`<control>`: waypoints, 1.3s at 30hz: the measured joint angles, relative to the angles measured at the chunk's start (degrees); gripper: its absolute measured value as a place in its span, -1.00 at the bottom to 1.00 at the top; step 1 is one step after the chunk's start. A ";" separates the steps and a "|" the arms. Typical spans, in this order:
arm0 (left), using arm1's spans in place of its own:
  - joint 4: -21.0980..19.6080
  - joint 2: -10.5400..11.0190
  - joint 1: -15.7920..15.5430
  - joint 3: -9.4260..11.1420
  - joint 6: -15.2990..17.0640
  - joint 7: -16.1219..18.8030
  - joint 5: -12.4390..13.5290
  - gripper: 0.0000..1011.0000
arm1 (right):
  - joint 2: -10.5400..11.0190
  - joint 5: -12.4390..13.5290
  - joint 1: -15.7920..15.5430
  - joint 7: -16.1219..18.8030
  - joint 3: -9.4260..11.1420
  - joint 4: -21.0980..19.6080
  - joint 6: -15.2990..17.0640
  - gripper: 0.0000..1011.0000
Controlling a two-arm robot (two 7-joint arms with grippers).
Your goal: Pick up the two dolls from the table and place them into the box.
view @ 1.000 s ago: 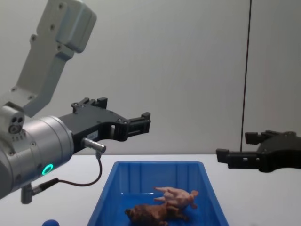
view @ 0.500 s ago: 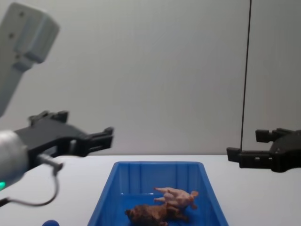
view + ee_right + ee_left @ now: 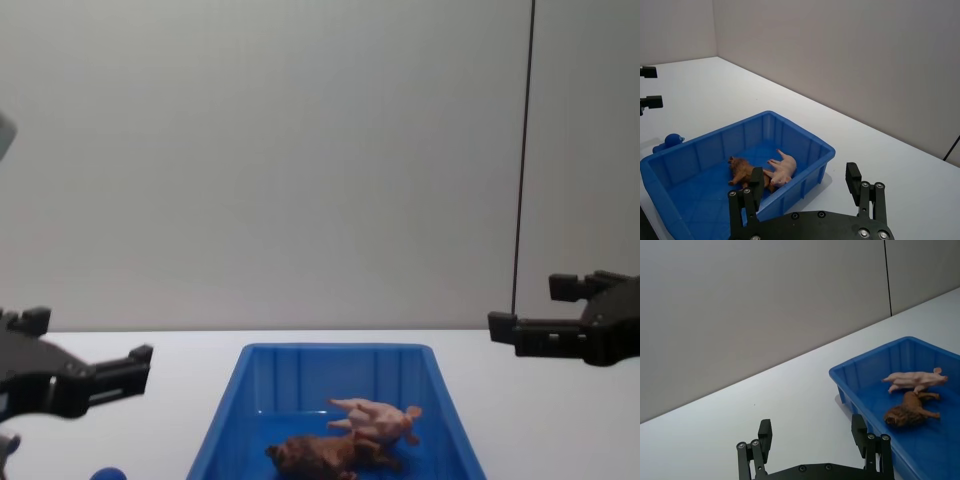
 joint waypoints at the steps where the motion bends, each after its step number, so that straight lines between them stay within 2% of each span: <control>1: 0.00 0.20 0.30 -0.05 -0.14 0.00 -0.15 0.98 | 0.01 0.01 -0.01 0.00 0.00 -0.01 -0.01 0.98; 6: 0.71 0.66 1.38 -0.22 -1.22 -0.63 -1.04 0.98 | 0.09 0.05 -0.09 0.00 0.03 -0.07 -0.10 0.98; 13: 3.35 0.21 1.64 -0.27 -3.27 -3.48 -2.00 0.98 | 0.14 0.09 -0.14 0.00 0.07 -0.10 -0.16 0.98; 21: 9.14 -1.94 0.30 -0.04 -6.09 -8.31 -2.65 0.98 | 0.18 0.14 -0.18 0.00 0.10 -0.15 -0.22 0.98; 39: 17.93 -5.32 -2.01 0.40 -8.90 -13.68 -3.19 0.98 | 0.22 0.14 -0.23 0.00 0.10 -0.17 -0.24 0.98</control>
